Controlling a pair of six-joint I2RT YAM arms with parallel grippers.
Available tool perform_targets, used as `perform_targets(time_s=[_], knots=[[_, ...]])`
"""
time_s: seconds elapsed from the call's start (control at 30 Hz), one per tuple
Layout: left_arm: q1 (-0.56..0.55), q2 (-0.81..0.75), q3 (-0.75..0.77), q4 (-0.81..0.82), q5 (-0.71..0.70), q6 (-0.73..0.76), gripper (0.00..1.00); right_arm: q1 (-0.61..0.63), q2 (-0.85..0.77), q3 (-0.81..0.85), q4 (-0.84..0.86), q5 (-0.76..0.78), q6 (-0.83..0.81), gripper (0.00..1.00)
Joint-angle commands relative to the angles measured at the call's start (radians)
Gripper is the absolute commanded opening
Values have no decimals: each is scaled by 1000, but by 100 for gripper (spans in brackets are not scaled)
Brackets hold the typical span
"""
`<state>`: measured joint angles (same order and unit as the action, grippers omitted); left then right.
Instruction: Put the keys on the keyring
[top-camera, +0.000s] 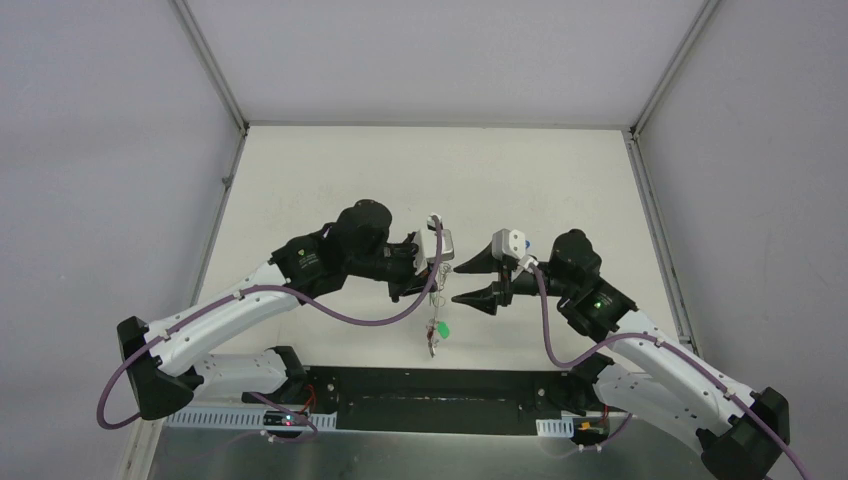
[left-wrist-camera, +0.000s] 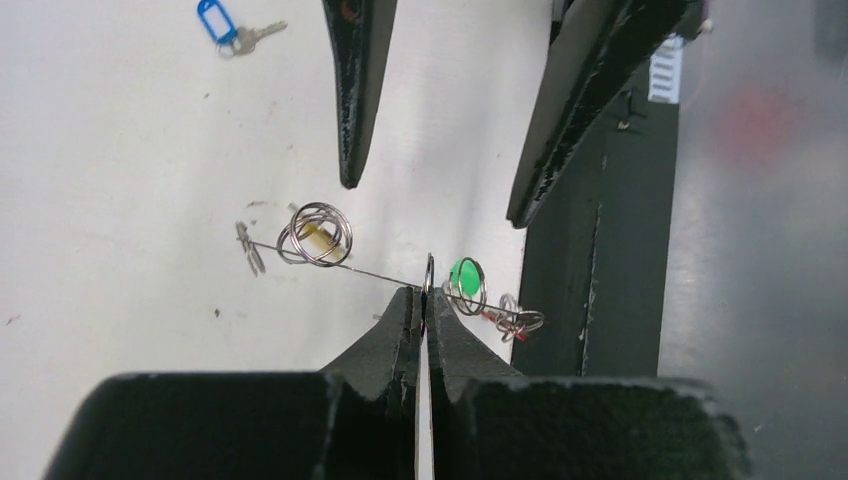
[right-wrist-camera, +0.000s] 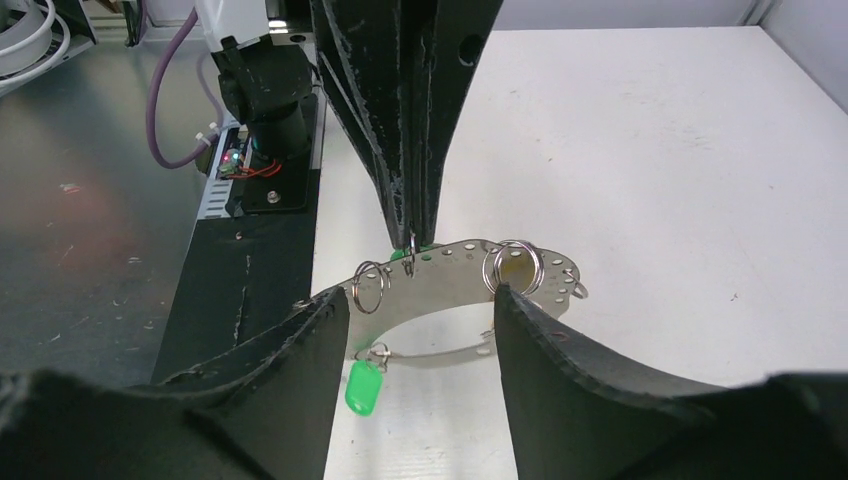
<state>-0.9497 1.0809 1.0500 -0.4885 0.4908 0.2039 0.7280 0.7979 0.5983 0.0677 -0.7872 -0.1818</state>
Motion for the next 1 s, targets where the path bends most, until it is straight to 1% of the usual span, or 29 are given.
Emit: perform_targets(time_s=[0.0,0.13,0.23,0.27,0.37,0.47,0.53,0.6,0.7,0.8,0.97], knots=[[-20,55,166,-238,-98,71,0,1,9,30,111,26,52,58],[-45,118,296,-397,-188,95,0,2,34,11,229,67,150,59],[-76,170,388,-505,-284,107,0,2,59,-9,327,86,219,59],[-85,188,415,-542,-306,110,0,3,68,-17,359,105,266,59],[-102,244,496,-633,-347,111,0,9,94,-45,453,118,313,58],[-118,288,551,-691,-377,109,0,26,119,-72,526,124,366,49],[-124,308,577,-716,-400,103,0,40,136,-98,586,129,381,44],[-126,319,589,-725,-405,100,0,59,152,-129,658,148,397,41],[-129,323,588,-725,-394,104,0,90,186,-166,753,184,410,40],[-130,325,583,-724,-384,108,0,119,228,-181,812,201,409,37],[-134,319,561,-698,-366,107,0,160,292,-179,889,202,413,28]])
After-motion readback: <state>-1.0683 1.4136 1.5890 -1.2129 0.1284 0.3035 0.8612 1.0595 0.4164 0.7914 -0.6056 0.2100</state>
